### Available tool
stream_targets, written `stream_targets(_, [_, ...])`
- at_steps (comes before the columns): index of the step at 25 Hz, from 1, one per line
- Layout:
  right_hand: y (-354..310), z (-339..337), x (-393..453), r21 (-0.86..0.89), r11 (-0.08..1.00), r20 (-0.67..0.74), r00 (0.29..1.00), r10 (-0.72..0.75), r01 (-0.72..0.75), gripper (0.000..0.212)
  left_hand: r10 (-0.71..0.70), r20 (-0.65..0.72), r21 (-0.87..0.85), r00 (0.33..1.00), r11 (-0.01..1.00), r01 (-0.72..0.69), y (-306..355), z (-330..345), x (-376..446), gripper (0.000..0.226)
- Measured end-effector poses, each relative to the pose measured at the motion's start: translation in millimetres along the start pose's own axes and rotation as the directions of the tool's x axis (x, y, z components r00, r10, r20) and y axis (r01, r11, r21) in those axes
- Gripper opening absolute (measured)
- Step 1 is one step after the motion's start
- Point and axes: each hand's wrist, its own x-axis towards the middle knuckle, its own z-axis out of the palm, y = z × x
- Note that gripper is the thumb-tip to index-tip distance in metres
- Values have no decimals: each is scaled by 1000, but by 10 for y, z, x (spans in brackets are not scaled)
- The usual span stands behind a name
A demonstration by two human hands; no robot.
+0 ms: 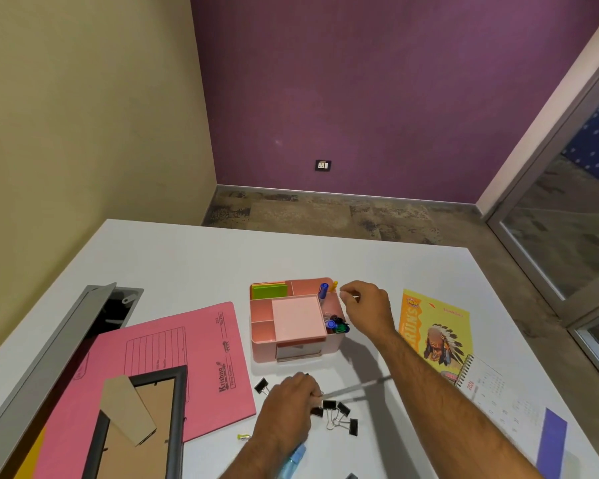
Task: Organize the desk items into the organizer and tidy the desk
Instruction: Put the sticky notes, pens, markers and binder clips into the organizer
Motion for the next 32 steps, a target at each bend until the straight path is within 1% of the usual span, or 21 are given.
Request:
stream_targets(3, [31, -149, -68, 125, 992, -8, 1000, 16, -15, 12, -163, -93, -253, 982, 958, 135, 38, -37, 42, 27])
stream_targets(5, [15, -274, -146, 124, 992, 34, 999, -15, 10, 14, -213, -122, -322, 969, 932, 164, 82, -71, 67, 29])
stream_targets(6, [8, -350, -173, 99, 995, 82, 996, -27, 18, 15, -222, -129, -326, 966, 930, 170, 96, -82, 73, 29])
stream_targets(8, [-11, -524, -213, 73, 997, 261, 965, 12, -33, 15, -244, -151, -331, 958, 925, 183, 121, -117, 80, 29])
stream_targets(10, [-2, -654, -260, 95, 986, 460, 885, 78, -136, 12, -260, -185, -369, 948, 912, 178, 133, -138, 87, 30])
stream_targets(11, [3, -692, -288, 131, 975, 508, 857, 88, -178, 9, -276, -194, -395, 941, 900, 183, 144, -147, 86, 29])
stream_targets(13, [-8, -724, -345, 240, 944, 489, 868, 85, -228, 6, -313, -182, -464, 932, 863, 199, 166, -162, 89, 21])
stream_targets(15, [-49, -752, -367, 319, 929, 360, 931, 63, -187, 8, -342, -132, -494, 930, 836, 238, 175, -195, 54, 17])
stream_targets(16, [-71, -775, -364, 356, 924, 272, 962, 36, -136, 9, -334, -102, -463, 937, 850, 252, 155, -204, 11, 21])
stream_targets(18, [-121, -833, -332, 467, 884, 90, 996, -9, -34, 11, -284, 28, -403, 958, 874, 271, 85, -221, -96, 24])
stream_targets(19, [-146, -855, -312, 528, 849, 5, 1000, -5, 1, 8, -241, 145, -388, 959, 878, 280, 81, -246, -168, 25])
stream_targets(20, [-174, -864, -291, 573, 819, -71, 997, 12, 31, 2, -189, 265, -303, 946, 915, 267, 84, -269, -241, 29])
stream_targets(22, [-222, -813, -241, 578, 812, -199, 979, 51, 75, 9, -97, 475, 8, 875, 994, 107, 68, -305, -322, 41])
stream_targets(23, [-240, -763, -211, 543, 836, -242, 968, 63, 81, 12, -101, 568, 147, 817, 989, 20, 74, -277, -331, 35])
stream_targets(24, [-254, -702, -178, 497, 864, -274, 959, 68, 80, 13, -104, 623, 247, 775, 967, -69, 99, -220, -340, 23])
stream_targets(25, [-266, -638, -142, 451, 889, -291, 955, 59, 83, 14, -141, 639, 318, 756, 944, -92, 123, -123, -350, 19])
stream_targets(27, [-261, -506, -57, 321, 941, -289, 957, -9, 106, 14, -235, 646, 435, 726, 895, -97, 166, 108, -427, 30])
stream_targets(28, [-253, -444, -16, 227, 967, -265, 963, -50, 113, 15, -238, 646, 469, 726, 874, -130, 183, 189, -467, 31])
stream_targets(30, [-249, -336, 45, 68, 992, -179, 980, -90, 104, 15, -217, 647, 474, 731, 866, -162, 216, 229, -515, 30])
stream_targets(31, [-251, -286, 66, 12, 996, -135, 987, -86, 89, 15, -224, 658, 477, 719, 862, -169, 219, 236, -520, 28])
stream_targets(32, [-253, -241, 79, -36, 997, -102, 992, -74, 71, 15, -234, 645, 479, 727, 865, -146, 228, 236, -533, 26])
